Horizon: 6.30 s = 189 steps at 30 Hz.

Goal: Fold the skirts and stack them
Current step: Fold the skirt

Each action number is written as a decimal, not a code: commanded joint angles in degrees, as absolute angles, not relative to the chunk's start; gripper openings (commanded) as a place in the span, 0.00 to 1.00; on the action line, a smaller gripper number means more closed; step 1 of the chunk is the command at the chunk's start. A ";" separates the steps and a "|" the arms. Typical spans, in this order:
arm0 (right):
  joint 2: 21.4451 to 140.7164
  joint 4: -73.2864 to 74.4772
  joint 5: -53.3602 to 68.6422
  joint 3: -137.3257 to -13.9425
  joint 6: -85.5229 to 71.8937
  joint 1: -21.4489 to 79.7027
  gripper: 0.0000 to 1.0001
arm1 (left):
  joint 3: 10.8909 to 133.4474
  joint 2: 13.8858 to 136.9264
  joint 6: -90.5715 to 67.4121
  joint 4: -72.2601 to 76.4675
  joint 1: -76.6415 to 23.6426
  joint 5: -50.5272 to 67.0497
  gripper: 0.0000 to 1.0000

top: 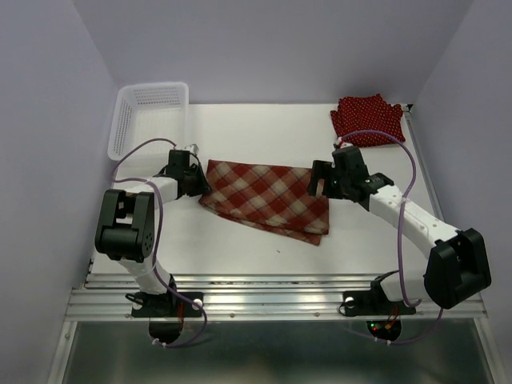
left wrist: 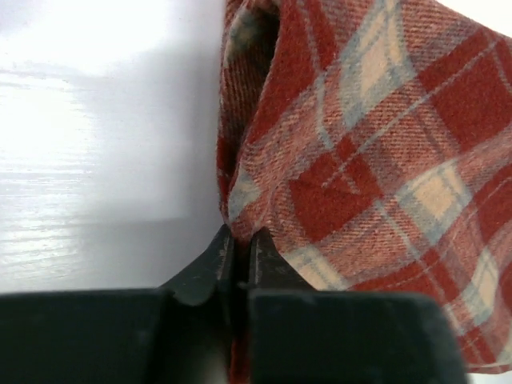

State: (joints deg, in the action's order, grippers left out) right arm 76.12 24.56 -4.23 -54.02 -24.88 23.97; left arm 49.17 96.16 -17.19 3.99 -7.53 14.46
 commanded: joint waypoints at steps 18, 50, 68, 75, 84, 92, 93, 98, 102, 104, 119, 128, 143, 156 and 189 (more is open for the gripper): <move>83.49 23.91 -6.25 -57.48 -25.67 21.09 1.00 | 46.93 70.94 -26.10 1.15 -11.95 12.84 0.00; 95.10 9.32 12.30 -47.38 -25.14 19.42 0.31 | 64.68 73.47 -25.58 -10.37 -27.68 0.88 0.00; 94.57 7.12 17.58 -45.00 -25.40 19.42 0.25 | 78.74 91.39 -29.62 -9.31 -44.03 -2.12 0.00; 93.78 7.12 17.67 -44.21 -25.49 19.42 0.25 | 84.19 99.13 -29.97 -10.54 -48.16 -0.26 0.00; 93.34 7.29 17.67 -44.21 -25.58 19.42 0.26 | 90.52 108.45 -30.67 -14.32 -49.92 1.48 0.00; 92.38 8.17 16.79 -44.65 -25.75 19.42 0.29 | 93.86 114.07 -31.11 -17.05 -50.36 2.46 0.00; 92.03 8.70 16.44 -45.08 -25.66 19.42 0.30 | 94.22 114.60 -31.11 -17.31 -50.36 2.03 0.00; 86.85 11.95 12.05 -46.32 -25.84 19.42 0.33 | 98.69 119.35 -31.12 -20.47 -50.45 1.05 0.00; 81.14 15.90 6.34 -47.55 -27.24 19.42 0.42 | 99.41 119.36 -30.59 -20.04 -50.54 3.07 0.18; 78.50 17.93 3.01 -48.16 -27.95 19.42 0.46 | 98.35 117.87 -30.15 -18.90 -50.62 4.39 0.35; 59.51 24.96 0.26 -53.88 -25.14 19.42 1.00 | 95.10 101.96 -25.32 -16.25 -51.24 9.42 0.99; 62.92 21.81 25.52 -56.16 -17.14 19.42 1.00 | 87.90 95.90 -29.88 -18.90 -40.09 0.70 0.99; 91.57 17.40 24.08 -70.83 -14.33 31.90 1.00 | 69.09 81.83 -35.77 -20.83 -27.60 -7.91 0.99; 88.60 14.94 24.17 -51.61 -17.05 32.96 1.00 | 69.26 83.67 -35.07 -19.95 -26.54 -6.42 0.99; 71.27 11.52 14.84 -60.82 -33.57 20.48 1.00 | 54.05 85.69 -25.41 15.02 -47.45 20.39 0.99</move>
State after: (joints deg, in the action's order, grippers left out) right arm 67.11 14.90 7.07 -60.31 -30.96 21.26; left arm 54.30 83.15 -28.95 6.50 -45.17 15.73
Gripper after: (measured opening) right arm 0.995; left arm 0.986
